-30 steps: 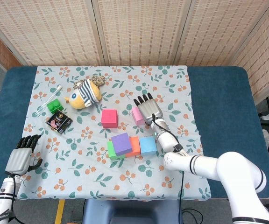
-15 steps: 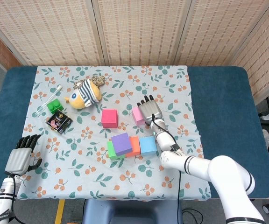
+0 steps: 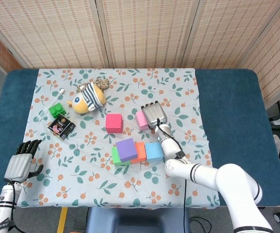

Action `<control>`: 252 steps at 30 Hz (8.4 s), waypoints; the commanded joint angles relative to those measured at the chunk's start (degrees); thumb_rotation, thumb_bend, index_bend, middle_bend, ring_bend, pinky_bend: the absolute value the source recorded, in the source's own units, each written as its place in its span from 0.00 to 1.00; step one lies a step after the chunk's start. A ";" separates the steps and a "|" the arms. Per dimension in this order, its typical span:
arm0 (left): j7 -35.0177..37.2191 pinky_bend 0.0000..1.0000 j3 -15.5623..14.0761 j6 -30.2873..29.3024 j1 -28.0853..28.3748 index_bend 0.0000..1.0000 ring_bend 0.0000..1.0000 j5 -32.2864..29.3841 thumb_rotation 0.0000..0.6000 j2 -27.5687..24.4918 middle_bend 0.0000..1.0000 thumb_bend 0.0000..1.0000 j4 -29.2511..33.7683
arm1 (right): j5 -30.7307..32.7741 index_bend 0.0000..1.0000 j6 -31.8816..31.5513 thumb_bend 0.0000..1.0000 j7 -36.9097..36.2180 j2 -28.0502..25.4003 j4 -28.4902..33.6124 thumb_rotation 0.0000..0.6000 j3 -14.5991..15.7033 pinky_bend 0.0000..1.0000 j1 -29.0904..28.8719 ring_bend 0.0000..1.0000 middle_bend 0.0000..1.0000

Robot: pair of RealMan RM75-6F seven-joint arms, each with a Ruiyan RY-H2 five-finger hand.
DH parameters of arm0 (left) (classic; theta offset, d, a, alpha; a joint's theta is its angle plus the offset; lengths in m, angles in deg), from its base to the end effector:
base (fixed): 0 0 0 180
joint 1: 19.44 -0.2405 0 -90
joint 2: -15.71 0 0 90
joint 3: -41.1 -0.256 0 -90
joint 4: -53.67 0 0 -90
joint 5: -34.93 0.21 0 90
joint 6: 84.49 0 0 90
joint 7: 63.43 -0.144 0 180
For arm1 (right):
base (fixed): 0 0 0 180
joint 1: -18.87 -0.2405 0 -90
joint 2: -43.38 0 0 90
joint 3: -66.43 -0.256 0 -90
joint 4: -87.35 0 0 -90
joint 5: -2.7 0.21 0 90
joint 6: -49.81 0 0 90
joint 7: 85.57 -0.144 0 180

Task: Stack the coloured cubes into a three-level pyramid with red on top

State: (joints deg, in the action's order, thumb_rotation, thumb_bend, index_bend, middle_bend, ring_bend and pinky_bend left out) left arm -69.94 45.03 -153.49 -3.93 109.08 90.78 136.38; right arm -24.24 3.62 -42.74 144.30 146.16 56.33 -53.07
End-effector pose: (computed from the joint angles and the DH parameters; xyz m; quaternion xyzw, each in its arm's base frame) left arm -0.3249 0.2422 0.0873 -0.6332 -0.4320 -0.3079 0.5636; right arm -0.0586 -0.4519 -0.0550 0.7717 -0.2961 0.2484 0.5051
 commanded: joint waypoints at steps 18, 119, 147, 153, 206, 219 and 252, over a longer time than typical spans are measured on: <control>2.30 0.07 -1.55 -1.26 -0.45 0.00 0.04 3.86 1.00 -1.45 0.05 0.35 2.43 | 5.43 0.66 -19.10 0.17 8.28 -34.53 58.79 1.00 -1.99 0.28 6.14 0.35 0.51; 8.95 0.07 -1.91 -1.92 -0.94 0.00 0.04 6.22 1.00 -4.21 0.05 0.35 2.59 | 21.91 0.00 -27.97 0.16 20.04 -19.78 58.89 1.00 -2.03 0.27 -1.44 0.08 0.12; 9.65 0.07 -1.72 -2.26 -1.19 0.00 0.04 6.10 1.00 -4.72 0.05 0.35 2.64 | 12.50 0.00 -32.25 0.04 16.47 -11.56 54.09 1.00 -0.97 0.23 0.47 0.00 0.00; 9.94 0.07 -1.68 -2.41 -1.28 0.00 0.04 6.14 1.00 -4.91 0.05 0.35 2.61 | 11.71 0.00 -32.93 0.04 16.40 -9.44 52.68 1.00 -1.83 0.23 0.74 0.00 0.00; 9.94 0.07 -1.44 -2.84 -1.53 0.00 0.04 6.10 1.00 -5.01 0.05 0.35 2.69 | 9.49 0.48 -33.00 0.04 17.06 -9.29 51.62 1.00 -4.31 0.23 4.25 0.37 0.42; 10.03 0.07 -1.48 -2.85 -1.59 0.00 0.04 6.14 1.00 -5.10 0.05 0.35 2.72 | 8.60 0.48 -33.28 0.04 17.42 -8.13 50.71 1.00 -4.71 0.23 4.53 0.37 0.42; 10.62 0.07 -1.49 -2.76 -1.55 0.00 0.04 6.32 1.00 -5.28 0.05 0.35 2.65 | 9.15 0.00 -32.53 0.04 19.48 -7.70 51.51 1.00 -5.34 0.24 5.08 0.17 0.16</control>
State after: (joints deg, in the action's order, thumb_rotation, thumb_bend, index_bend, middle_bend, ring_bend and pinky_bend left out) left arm -59.32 43.54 -156.25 -5.48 115.40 85.50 139.02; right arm -15.05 -28.95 -23.31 136.71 197.52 50.91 -48.02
